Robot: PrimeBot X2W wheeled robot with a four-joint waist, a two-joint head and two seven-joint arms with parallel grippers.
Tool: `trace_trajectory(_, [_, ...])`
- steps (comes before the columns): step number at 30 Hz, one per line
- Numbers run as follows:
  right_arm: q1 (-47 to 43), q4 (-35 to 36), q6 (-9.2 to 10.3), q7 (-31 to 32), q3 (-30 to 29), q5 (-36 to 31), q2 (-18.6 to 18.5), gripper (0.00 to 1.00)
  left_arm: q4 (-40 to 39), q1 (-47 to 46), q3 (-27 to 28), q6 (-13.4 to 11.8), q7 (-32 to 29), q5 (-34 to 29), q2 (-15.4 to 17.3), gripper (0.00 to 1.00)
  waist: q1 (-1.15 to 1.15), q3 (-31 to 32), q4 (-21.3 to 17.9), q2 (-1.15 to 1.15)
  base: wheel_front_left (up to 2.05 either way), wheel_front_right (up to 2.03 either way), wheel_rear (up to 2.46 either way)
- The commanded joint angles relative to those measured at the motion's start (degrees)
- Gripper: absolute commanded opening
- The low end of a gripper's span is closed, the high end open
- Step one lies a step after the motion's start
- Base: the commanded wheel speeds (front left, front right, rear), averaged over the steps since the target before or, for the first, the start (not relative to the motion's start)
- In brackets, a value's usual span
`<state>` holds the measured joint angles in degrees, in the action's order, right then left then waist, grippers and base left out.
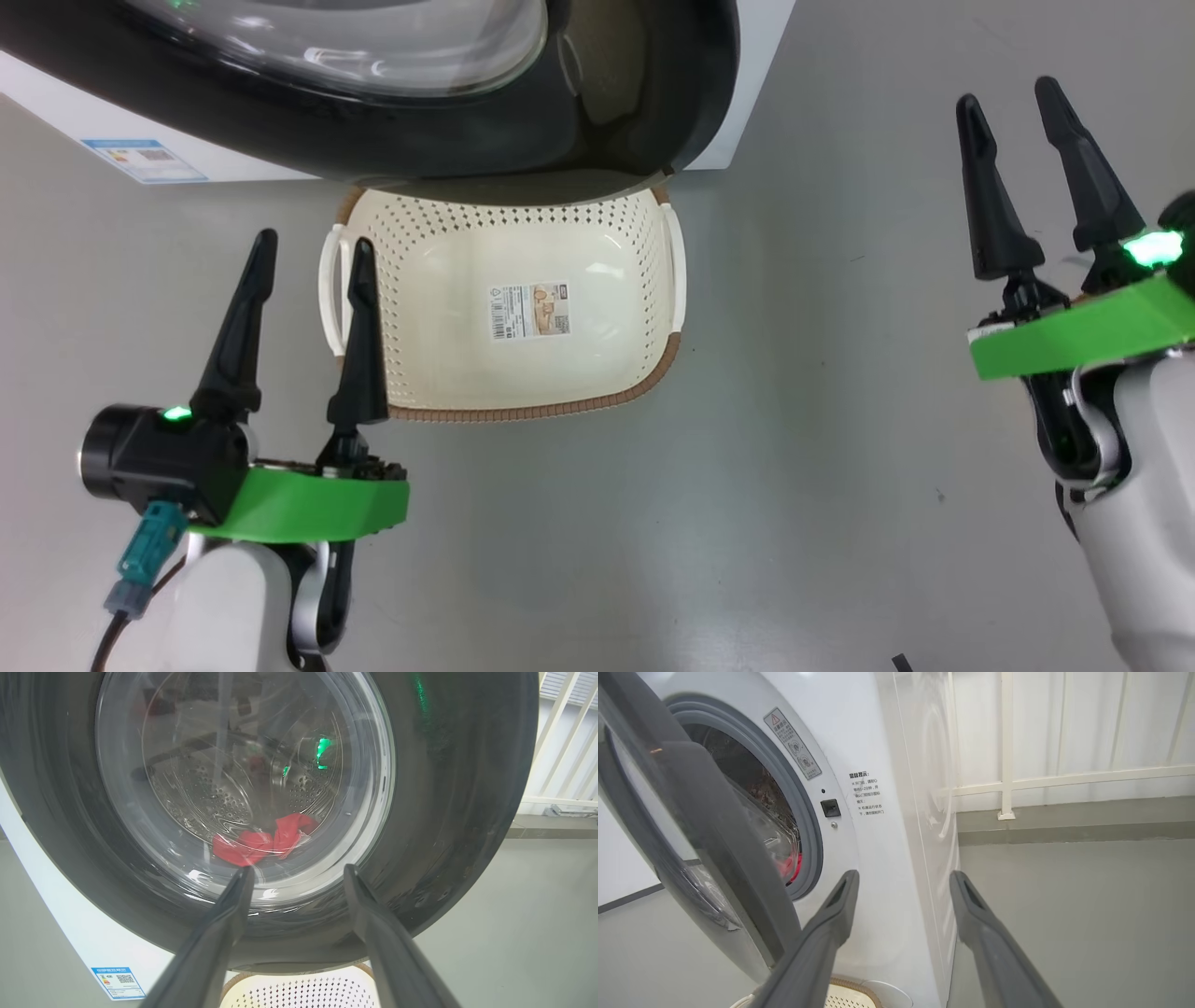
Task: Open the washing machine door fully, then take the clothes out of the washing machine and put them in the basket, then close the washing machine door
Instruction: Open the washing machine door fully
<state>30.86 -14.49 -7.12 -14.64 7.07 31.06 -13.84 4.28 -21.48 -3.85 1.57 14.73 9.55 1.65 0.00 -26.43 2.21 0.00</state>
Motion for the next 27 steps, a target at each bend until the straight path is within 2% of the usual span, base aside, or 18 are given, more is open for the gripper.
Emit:
trace_trajectory(1, [-1.89,2.43,-0.36,-0.34,-0.31,-1.53,0.56,1.00,-1.43,0.54,1.93,0.34,0.27,-1.04,1.22,1.00,0.00,0.07,-0.08,0.00,0.00,0.00,0.00])
trace_trajectory(6, [-6.35,9.36,-0.36,-0.35,-4.86,-9.39,4.50,1.00,-1.58,0.58,2.30,0.47,0.27,-1.18,1.22,1.00,0.00,0.18,-0.30,0.00,0.00,0.00,0.00])
trace_trajectory(10, [-8.71,12.94,-0.36,-0.35,-6.84,-12.39,6.74,1.00,-1.63,0.61,2.44,0.50,0.27,-1.23,1.22,1.00,0.00,0.32,-0.46,0.00,0.00,0.00,0.00])
trace_trajectory(19, [-11.26,14.51,-0.36,-0.35,-6.26,-15.57,8.03,1.00,-1.76,0.81,2.54,0.56,0.27,-1.40,1.22,1.00,0.00,0.32,-0.66,0.00,0.00,0.00,0.00])
trace_trajectory(27, [-11.45,14.46,-0.36,-0.36,-5.75,-15.63,8.22,1.00,-1.76,0.79,2.56,0.59,0.27,-1.49,1.22,1.00,0.00,0.15,-0.82,0.00,0.00,0.00,0.00])
